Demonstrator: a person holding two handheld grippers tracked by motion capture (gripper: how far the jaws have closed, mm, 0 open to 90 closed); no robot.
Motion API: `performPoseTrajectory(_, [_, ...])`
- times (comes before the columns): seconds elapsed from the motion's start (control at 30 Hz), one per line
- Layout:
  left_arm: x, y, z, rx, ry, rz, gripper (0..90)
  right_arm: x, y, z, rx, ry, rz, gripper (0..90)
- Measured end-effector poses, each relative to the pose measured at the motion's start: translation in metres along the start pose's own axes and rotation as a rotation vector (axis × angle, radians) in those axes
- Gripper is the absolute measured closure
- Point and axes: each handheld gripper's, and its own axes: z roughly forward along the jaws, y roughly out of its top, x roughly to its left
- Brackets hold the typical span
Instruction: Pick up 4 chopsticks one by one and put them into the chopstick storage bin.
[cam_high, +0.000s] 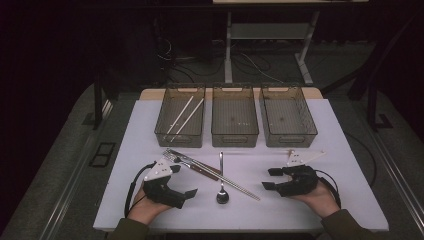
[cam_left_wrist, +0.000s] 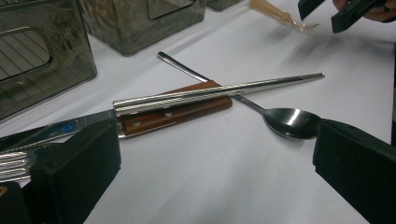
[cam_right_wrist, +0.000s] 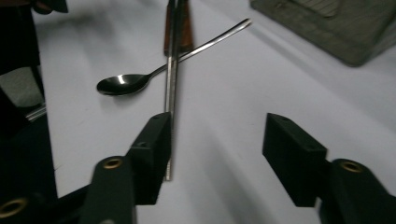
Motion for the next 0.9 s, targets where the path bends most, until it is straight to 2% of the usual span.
performPoseTrajectory(0.2, [0.0, 0.0, 0.0, 0.002, 0.0, 0.005, 0.0, 0.011, 0.002, 0.019, 0.066, 0.072, -0.041, 63.8])
performPoseTrajectory(0.33, [0.0, 0.0, 0.0, -0.001, -0.002, 0.005, 0.0, 0.018, 0.003, 0.03, 0.114, 0.088, -0.07, 71.1])
performPoseTrajectory(0.5, [-0.001, 0.0, 0.001, 0.004, -0.006, 0.011, 0.0, 0.024, 0.001, 0.039, 0.168, 0.069, -0.111, 76.1])
performPoseTrajectory(0.67, [-0.001, 0.0, 0.002, 0.006, -0.01, 0.012, 0.0, 0.026, 0.0, 0.041, 0.179, 0.068, -0.122, 77.5])
performPoseTrajectory(0.9, [-0.001, 0.0, 0.002, 0.007, -0.011, 0.013, 0.0, 0.03, -0.002, 0.045, 0.209, 0.038, -0.167, 80.3])
